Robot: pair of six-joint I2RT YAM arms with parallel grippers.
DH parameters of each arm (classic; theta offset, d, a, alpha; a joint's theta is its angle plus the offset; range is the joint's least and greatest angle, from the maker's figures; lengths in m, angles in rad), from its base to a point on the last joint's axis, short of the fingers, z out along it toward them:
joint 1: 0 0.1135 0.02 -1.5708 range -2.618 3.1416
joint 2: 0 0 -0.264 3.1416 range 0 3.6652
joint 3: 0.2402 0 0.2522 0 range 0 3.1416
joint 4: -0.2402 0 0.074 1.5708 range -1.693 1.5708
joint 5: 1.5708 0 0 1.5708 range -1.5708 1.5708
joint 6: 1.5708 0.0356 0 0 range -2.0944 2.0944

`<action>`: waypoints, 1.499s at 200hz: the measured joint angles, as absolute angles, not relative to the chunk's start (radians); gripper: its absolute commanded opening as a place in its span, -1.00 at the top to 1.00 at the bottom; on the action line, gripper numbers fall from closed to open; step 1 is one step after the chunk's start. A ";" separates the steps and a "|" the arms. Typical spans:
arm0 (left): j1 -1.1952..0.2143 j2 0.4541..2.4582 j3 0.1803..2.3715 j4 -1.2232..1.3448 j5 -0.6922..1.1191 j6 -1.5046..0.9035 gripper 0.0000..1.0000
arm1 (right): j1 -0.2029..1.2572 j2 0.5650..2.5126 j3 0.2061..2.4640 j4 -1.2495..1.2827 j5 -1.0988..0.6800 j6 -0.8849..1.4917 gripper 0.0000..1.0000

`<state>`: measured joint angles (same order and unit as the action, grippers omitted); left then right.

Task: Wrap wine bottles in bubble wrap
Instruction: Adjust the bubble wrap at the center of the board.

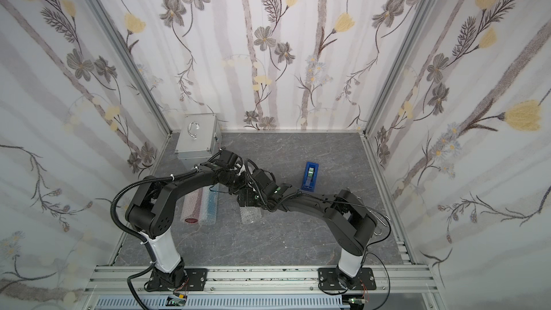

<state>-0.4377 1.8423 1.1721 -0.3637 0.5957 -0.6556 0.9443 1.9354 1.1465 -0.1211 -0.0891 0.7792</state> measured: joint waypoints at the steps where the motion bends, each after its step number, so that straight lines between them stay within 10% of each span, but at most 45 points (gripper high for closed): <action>1: -0.438 1.843 1.172 -0.364 0.596 -0.656 0.51 | 0.945 1.937 1.147 -0.121 -0.088 0.779 -0.81; 86: -0.436 1.849 1.176 -0.369 0.582 -0.659 0.51 | 0.969 2.071 1.244 -0.255 -0.027 0.782 -0.58; 177: -0.425 1.828 1.179 -0.386 0.568 -0.659 0.47 | 0.966 2.133 1.307 -0.270 -0.059 0.799 0.52; 300: -0.332 1.707 1.313 -0.439 0.603 -0.673 -0.64 | 0.889 2.048 1.235 -0.233 0.005 0.818 0.58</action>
<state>-0.3317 1.7065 1.3132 -0.4393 0.6029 -0.6735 0.8890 2.0476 1.2346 -0.2325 0.0051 0.8181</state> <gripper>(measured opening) 0.760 0.398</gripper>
